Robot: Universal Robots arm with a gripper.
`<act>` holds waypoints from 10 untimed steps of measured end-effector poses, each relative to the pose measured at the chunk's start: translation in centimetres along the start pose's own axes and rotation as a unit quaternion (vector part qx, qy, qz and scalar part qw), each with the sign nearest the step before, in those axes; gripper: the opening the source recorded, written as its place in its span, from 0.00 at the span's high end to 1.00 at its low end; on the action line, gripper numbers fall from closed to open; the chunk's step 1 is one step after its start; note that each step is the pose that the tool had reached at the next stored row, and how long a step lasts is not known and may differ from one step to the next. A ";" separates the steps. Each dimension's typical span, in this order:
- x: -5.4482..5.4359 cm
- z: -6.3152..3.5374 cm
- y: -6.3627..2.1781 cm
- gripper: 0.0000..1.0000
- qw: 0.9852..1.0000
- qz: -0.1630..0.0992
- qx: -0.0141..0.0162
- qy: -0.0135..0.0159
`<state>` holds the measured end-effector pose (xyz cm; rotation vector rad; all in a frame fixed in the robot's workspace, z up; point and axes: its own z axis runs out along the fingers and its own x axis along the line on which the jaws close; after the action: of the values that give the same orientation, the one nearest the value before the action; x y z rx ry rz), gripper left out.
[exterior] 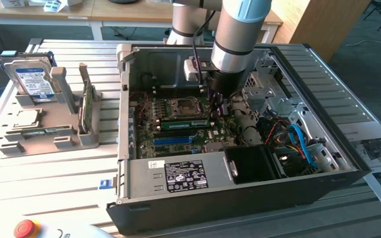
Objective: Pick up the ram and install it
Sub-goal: 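Insert the ram into the slot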
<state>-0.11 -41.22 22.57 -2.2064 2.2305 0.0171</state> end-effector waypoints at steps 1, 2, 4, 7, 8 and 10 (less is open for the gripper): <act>0.0 0.02 0.00 0.89 1.000 0.000 0.000 0.000; 0.0 0.03 0.00 0.89 1.000 0.000 0.000 0.000; 0.0 0.03 0.00 0.89 1.000 0.000 0.000 0.000; 0.0 0.05 0.00 0.89 1.000 0.000 0.000 0.000; 0.0 0.06 0.00 0.89 1.000 0.000 0.000 0.000; 0.0 0.08 0.00 0.89 1.000 0.000 0.000 0.000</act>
<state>-0.11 -41.22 22.49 -2.2065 2.2305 0.0169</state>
